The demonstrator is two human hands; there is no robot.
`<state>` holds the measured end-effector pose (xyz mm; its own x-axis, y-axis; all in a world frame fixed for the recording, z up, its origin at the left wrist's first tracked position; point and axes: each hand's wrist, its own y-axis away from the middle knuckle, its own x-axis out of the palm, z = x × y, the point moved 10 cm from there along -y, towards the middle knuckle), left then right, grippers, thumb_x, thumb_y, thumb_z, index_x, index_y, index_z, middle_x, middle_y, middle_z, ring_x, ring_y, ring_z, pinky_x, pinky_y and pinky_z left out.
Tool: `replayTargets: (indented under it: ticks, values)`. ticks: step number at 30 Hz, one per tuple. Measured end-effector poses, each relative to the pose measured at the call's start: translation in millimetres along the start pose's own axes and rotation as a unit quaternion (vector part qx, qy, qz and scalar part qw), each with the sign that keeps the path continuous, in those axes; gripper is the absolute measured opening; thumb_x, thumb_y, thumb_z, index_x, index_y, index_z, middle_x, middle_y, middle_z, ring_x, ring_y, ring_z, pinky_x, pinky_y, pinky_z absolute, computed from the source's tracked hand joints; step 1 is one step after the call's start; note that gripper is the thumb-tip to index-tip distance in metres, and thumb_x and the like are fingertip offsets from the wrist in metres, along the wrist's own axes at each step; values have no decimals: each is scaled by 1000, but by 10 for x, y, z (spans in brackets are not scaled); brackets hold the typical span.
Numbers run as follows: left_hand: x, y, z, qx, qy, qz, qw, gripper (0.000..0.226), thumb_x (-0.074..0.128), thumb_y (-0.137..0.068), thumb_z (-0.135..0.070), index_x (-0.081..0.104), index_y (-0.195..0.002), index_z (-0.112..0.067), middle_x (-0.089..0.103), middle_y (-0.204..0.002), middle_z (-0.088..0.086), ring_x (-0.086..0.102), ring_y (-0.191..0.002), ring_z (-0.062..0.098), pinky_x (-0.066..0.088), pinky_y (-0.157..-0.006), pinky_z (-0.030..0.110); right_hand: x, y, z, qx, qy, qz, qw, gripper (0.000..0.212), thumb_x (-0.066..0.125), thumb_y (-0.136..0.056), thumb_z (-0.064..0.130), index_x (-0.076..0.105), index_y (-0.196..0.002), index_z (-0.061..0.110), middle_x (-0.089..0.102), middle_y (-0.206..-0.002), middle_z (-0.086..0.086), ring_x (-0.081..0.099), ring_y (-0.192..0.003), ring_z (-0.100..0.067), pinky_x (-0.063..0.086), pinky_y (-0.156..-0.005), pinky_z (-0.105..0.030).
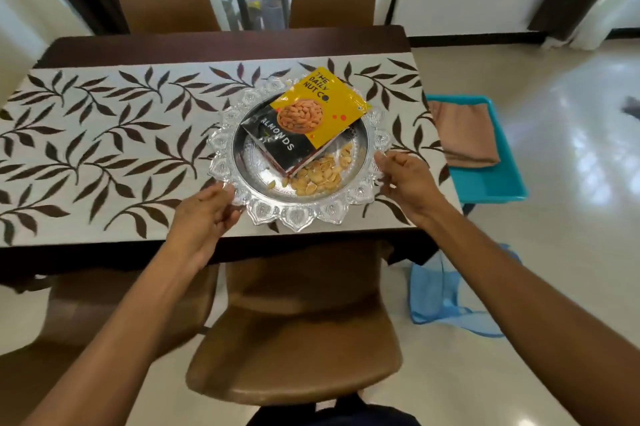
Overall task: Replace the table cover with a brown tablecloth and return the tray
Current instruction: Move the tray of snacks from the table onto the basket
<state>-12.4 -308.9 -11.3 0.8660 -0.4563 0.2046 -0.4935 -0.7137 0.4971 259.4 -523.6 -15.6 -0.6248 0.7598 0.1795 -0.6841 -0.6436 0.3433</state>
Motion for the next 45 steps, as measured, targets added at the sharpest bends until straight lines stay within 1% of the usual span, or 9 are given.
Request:
replayTargets:
  ticks: [6,9,12,20,26,32,38,42,45]
  values:
    - [742,206,465,-26,-22,76,996,10,66,-91,-9,67,-100,-12,63,-76,-2,59,-69,9,56,-64,17,-885,697,-145,-3,-40,-90,995,29,80,-70,38,64,-81,17,59,-72,3,52,-63,-8,41,-58,-22]
    - [1138,249,662,-39,-41,123,991,10,67,-90,-10,67,-100,-13,60,-76,-3,56,-62,5,58,-70,19,-1292,1003,-208,-17,-63,-137,988,11,70,-88,25,67,-85,16,69,-72,6,59,-63,-6,46,-58,-21]
    - [1555,290,847,-47,-58,155,985,16,68,-90,-10,67,-105,-11,63,-79,-2,56,-64,5,57,-69,20,-1752,1258,-293,-6,-69,-188,980,15,60,-99,14,65,-85,17,68,-65,11,56,-54,0,43,-56,-17]
    - [2923,414,1501,-87,-96,209,969,42,69,-91,-13,58,-130,-2,67,-71,-7,56,-53,1,55,-73,24,-3136,1541,-285,-5,-114,-266,957,14,75,-81,28,64,-80,19,58,-66,6,52,-56,-4,46,-55,-17]
    - [3926,343,2025,-110,-114,188,969,44,68,-91,-12,58,-132,1,70,-88,0,62,-74,9,56,-66,21,-4220,1296,-283,31,-65,-269,960,22,64,-98,17,61,-76,20,59,-62,12,51,-60,-4,40,-63,-22]
    - [4656,312,2406,-133,-109,159,972,25,64,-95,-8,65,-120,-4,75,-79,-5,66,-69,5,57,-65,19,-5041,885,-138,68,-30,-256,964,24,61,-100,18,54,-77,19,54,-59,13,49,-57,-3,39,-67,-26]
    - [4987,-90,2505,-146,-111,122,975,22,60,-98,-9,63,-119,-9,72,-74,-7,65,-67,3,56,-64,20,-5342,172,-107,97,-10,-231,968,25,60,-101,19,57,-77,21,54,-57,14,48,-59,-5,40,-67,-26]
    - [5055,-570,2560,-159,-101,85,978,34,56,-100,-7,55,-134,-6,64,-95,0,60,-80,9,57,-66,21,-5362,-388,-207,125,-20,-219,968,24,59,-102,20,56,-78,23,53,-61,11,48,-56,-4,40,-65,-25]
    - [5094,-1028,2678,-177,-102,58,977,41,54,-101,-6,50,-142,-7,63,-93,0,58,-77,9,55,-65,21,-5368,-884,-278,152,-14,-213,965,25,57,-103,21,55,-78,25,52,-61,12,47,-59,-5,41,-65,-24]
